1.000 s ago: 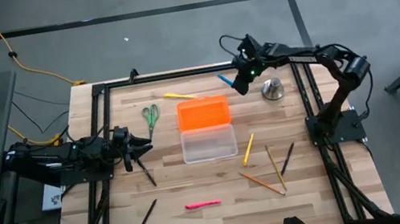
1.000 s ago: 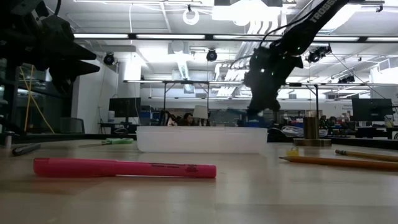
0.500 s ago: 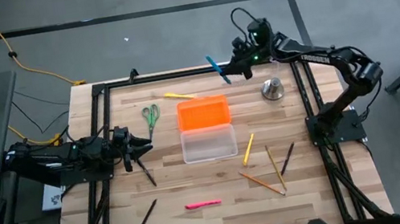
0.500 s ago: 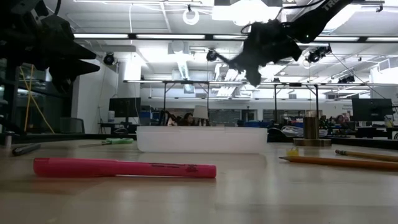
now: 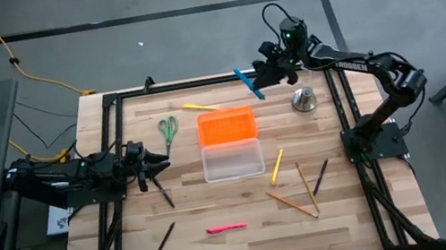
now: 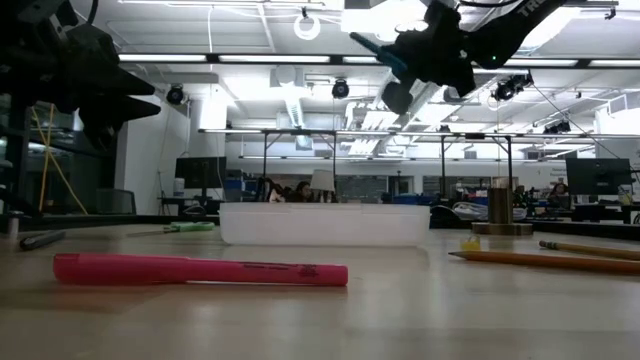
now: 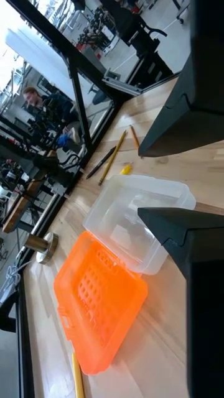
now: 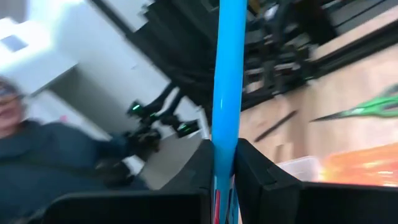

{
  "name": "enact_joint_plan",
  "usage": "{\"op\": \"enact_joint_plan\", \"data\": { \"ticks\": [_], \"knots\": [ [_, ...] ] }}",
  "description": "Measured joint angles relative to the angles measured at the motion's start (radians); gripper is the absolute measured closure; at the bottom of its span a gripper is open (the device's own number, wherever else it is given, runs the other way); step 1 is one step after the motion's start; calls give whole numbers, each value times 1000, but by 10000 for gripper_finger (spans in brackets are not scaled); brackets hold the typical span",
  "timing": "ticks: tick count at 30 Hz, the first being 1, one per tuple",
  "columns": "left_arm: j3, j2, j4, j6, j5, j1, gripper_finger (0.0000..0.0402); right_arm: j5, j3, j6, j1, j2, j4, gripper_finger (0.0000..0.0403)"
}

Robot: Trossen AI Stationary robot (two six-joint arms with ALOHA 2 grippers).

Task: Pick & place school supplies into a supply box
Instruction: Put the blue pen into the orange supply box

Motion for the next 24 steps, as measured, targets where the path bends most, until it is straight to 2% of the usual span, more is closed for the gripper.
{"op": "enact_joint_plan", "data": {
  "ticks": [5,11,19,24],
  "knots": [
    [0,0,0,0,0,0,229,-88,0,6,43,0,49,384],
    [0,0,0,0,0,0,229,-166,0,67,102,0,206,384],
    [0,0,0,0,0,0,229,-167,0,170,177,0,437,384],
    [0,0,0,0,0,0,229,-166,0,171,202,0,454,384]
  ]
}}
